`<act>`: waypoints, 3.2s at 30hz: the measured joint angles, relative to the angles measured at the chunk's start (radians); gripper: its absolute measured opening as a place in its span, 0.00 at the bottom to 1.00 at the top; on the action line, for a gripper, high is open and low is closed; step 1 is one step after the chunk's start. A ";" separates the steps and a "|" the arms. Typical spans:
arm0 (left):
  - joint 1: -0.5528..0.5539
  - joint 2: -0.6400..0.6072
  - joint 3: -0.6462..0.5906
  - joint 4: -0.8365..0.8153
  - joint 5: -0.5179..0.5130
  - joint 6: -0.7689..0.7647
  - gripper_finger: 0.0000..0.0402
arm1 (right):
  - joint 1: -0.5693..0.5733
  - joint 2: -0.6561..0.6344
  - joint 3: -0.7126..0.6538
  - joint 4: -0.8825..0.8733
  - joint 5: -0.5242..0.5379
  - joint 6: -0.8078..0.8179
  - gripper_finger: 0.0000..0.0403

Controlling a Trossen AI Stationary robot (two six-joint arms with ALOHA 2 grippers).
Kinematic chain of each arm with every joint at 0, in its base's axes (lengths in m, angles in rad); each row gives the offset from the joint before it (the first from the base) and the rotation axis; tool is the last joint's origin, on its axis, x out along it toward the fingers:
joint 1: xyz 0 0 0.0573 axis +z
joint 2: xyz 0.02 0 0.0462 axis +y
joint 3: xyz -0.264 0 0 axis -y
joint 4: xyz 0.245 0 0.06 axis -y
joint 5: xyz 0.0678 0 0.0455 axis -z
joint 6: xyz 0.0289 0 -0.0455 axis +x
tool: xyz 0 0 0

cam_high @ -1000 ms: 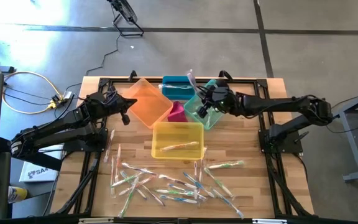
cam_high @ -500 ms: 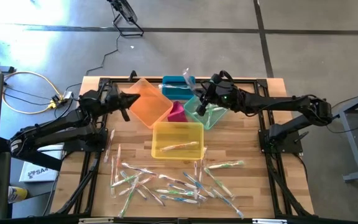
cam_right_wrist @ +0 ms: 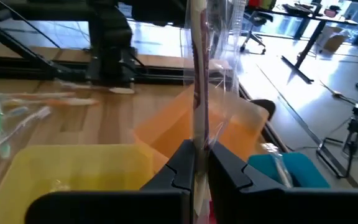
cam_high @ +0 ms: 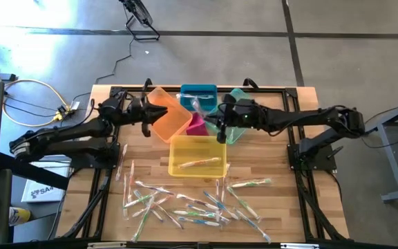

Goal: Pick & Place Toothbrushes
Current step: Put the purple toothbrush into the orange bin

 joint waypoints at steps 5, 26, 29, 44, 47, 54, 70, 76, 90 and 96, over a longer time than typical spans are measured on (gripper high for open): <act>-0.001 0.074 0.001 0.173 0.138 0.027 0.29 | 0.022 0.057 0.000 0.125 0.000 0.048 0.04; -0.125 0.367 0.140 0.274 0.111 0.004 0.32 | 0.054 0.153 0.000 0.259 0.006 0.055 0.04; -0.135 0.412 0.172 0.274 0.119 0.004 0.32 | 0.054 0.153 0.000 0.254 0.006 0.055 0.04; -0.181 0.532 0.277 0.270 0.139 0.007 0.32 | 0.054 0.152 0.000 0.247 0.007 0.055 0.04; -0.184 0.534 0.278 0.263 0.140 0.020 0.32 | 0.054 0.152 0.000 0.245 0.006 0.055 0.04; -0.184 0.534 0.278 0.252 0.140 0.021 0.32 | 0.054 0.152 0.000 0.241 0.007 0.055 0.04; -0.183 0.534 0.278 0.252 0.134 0.019 0.19 | 0.053 0.152 0.000 0.244 0.003 0.055 0.04; -0.183 0.534 0.278 0.252 0.131 0.023 0.09 | 0.054 0.152 0.000 0.244 0.000 0.057 0.04; -0.183 0.535 0.278 0.234 0.126 0.020 0.06 | 0.055 0.152 0.000 0.236 -0.005 0.050 0.20; -0.184 0.535 0.278 0.218 0.136 0.019 0.06 | 0.067 0.137 0.000 0.229 0.008 0.050 0.35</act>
